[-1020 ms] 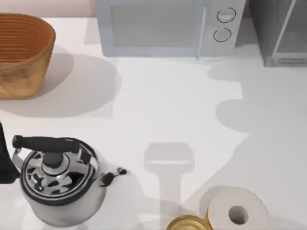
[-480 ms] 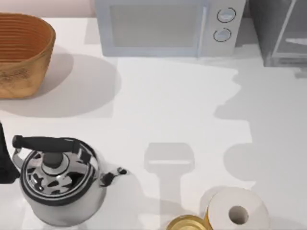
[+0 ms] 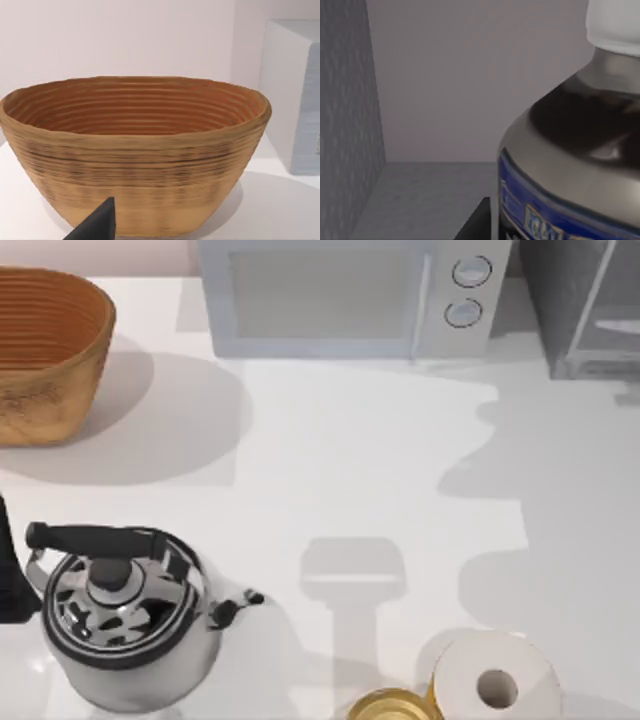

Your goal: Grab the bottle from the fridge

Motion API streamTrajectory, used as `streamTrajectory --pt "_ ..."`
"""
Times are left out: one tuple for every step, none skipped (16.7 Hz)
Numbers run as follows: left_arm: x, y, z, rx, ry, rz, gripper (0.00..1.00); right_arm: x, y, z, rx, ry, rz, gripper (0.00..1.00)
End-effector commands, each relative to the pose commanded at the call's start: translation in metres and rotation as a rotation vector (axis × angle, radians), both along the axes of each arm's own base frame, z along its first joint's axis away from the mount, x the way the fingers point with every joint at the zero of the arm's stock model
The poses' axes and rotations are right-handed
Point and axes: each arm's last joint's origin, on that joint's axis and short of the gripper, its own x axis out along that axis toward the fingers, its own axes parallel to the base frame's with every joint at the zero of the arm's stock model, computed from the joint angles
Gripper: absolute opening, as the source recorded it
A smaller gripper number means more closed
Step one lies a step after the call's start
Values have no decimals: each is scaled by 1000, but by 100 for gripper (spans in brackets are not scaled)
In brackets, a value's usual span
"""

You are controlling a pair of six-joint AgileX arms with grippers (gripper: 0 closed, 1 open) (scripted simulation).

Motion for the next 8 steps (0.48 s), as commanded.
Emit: streamTrajectory --pt "0 0 0 0 0 0 100 -4 3 5 -2 -2 0 0" --pt "0 0 0 0 0 0 100 -9 6 11 -5 -3 0 0" --pt "0 0 0 0 0 0 100 -16 11 18 -7 -4 -1 0" --pt "0 0 0 0 0 0 100 -25 16 25 -10 -6 -2 0" --pt "0 0 0 0 0 0 100 -36 21 33 -12 -7 -4 0" --pt "0 0 0 0 0 0 100 -49 27 42 -14 -9 -5 0" --pt "0 0 0 0 0 0 100 -64 34 49 -15 -10 -7 0" --pt "0 0 0 0 0 0 100 -80 40 55 -15 -11 -8 0"
